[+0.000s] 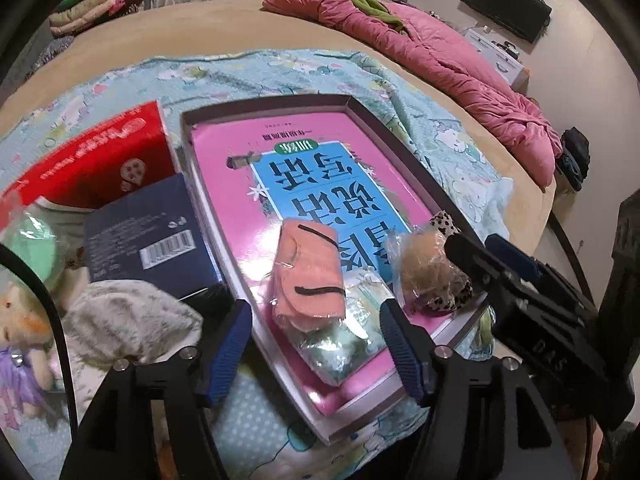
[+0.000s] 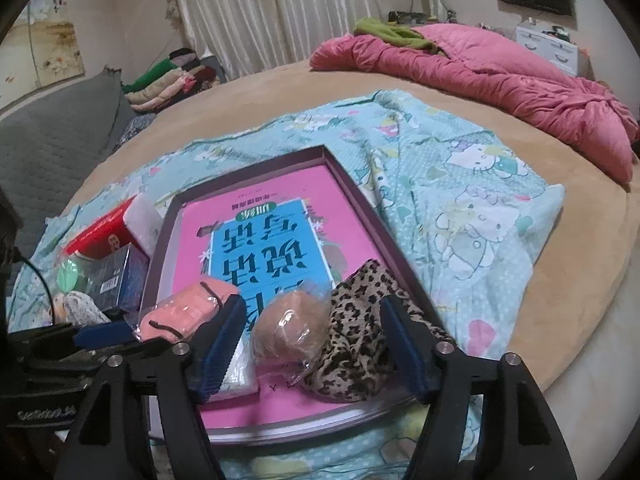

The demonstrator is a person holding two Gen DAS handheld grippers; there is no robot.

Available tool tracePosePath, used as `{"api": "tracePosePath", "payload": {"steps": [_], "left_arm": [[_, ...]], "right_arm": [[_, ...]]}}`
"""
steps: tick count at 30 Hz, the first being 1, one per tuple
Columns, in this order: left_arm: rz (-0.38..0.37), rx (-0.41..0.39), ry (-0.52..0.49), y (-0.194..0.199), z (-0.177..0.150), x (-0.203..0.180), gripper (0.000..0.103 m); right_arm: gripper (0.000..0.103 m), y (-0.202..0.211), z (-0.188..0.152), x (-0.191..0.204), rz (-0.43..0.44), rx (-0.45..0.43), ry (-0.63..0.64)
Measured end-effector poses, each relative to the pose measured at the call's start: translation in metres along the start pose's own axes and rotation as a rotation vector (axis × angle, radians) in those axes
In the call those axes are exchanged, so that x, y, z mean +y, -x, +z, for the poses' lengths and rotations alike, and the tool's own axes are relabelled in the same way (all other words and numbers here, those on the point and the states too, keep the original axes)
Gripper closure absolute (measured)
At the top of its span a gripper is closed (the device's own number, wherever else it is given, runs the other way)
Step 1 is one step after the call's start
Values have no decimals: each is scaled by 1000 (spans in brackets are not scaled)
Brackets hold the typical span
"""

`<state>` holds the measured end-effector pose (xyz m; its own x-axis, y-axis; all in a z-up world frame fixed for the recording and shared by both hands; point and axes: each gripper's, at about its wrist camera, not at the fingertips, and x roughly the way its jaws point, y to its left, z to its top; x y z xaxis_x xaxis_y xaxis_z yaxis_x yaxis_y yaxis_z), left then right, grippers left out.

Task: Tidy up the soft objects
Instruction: 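Move both open tools back toward the pile beside the red tissue box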

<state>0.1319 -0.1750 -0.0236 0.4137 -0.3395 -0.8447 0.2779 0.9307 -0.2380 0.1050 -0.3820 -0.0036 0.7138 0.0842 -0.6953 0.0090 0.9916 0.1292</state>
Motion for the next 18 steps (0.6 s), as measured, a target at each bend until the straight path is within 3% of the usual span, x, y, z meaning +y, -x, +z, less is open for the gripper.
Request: {"api": "tracePosePath", "payload": {"steps": [18], "left_arm": [[96,-81,-58,52,-14,-5,25]], "right_arm": [[27,18,0,9,-90,-76,47]]}}
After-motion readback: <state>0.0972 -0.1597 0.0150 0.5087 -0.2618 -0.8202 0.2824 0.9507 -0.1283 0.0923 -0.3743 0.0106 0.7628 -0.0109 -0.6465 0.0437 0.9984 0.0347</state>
